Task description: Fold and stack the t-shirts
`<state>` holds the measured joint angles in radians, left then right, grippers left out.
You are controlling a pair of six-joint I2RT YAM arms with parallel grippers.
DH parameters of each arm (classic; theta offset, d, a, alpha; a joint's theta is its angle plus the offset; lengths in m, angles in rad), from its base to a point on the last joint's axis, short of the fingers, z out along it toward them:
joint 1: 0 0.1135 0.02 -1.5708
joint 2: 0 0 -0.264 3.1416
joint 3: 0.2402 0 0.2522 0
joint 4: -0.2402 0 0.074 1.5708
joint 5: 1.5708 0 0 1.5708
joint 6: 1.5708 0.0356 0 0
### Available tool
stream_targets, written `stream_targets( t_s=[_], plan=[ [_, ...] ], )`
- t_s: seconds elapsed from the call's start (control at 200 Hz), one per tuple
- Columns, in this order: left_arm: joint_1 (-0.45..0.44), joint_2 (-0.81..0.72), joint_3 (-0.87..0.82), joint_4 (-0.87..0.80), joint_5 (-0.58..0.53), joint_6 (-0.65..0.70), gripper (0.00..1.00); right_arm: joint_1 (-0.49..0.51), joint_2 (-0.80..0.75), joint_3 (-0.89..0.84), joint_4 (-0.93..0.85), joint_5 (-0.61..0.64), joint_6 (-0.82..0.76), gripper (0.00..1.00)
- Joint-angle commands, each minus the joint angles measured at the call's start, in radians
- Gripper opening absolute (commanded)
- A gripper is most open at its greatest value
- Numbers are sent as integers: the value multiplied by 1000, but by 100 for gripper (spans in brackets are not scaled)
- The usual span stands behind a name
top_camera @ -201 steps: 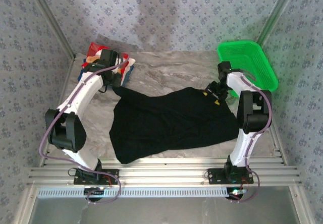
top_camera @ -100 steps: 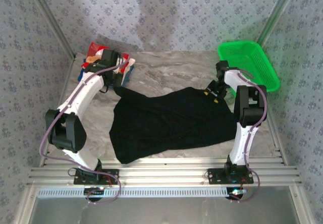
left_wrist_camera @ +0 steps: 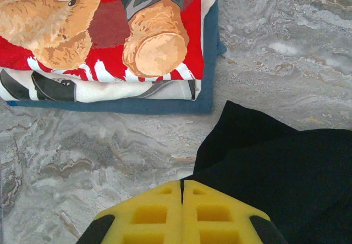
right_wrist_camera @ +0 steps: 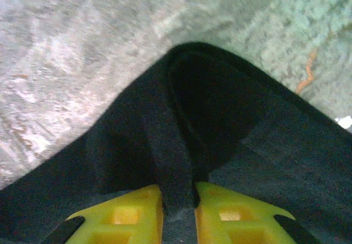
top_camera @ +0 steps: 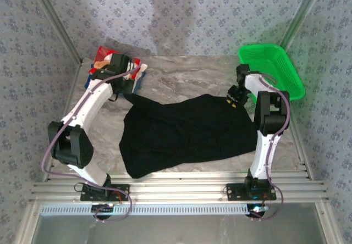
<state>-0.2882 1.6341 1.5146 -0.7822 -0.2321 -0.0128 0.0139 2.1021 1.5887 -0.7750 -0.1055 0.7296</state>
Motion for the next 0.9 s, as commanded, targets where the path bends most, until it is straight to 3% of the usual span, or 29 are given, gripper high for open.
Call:
stream_targets(
  t_s=[0.0, 0.29, 0.43, 0.894],
  plan=[
    [-9, -33, -10, -7, -21, -4, 0, -15, 20, 55, -10, 33, 11, 20],
    [-26, -20, 1, -5, -26, 1, 0, -22, 9, 82, -22, 16, 1, 13],
    [-36, -13, 16, -3, -17, -8, 0, -28, 7, 100, -23, 13, -2, 0],
    [-60, 84, 280, 10, 84, -33, 0, -65, -88, 193, 5, -52, -13, 0]
  ],
)
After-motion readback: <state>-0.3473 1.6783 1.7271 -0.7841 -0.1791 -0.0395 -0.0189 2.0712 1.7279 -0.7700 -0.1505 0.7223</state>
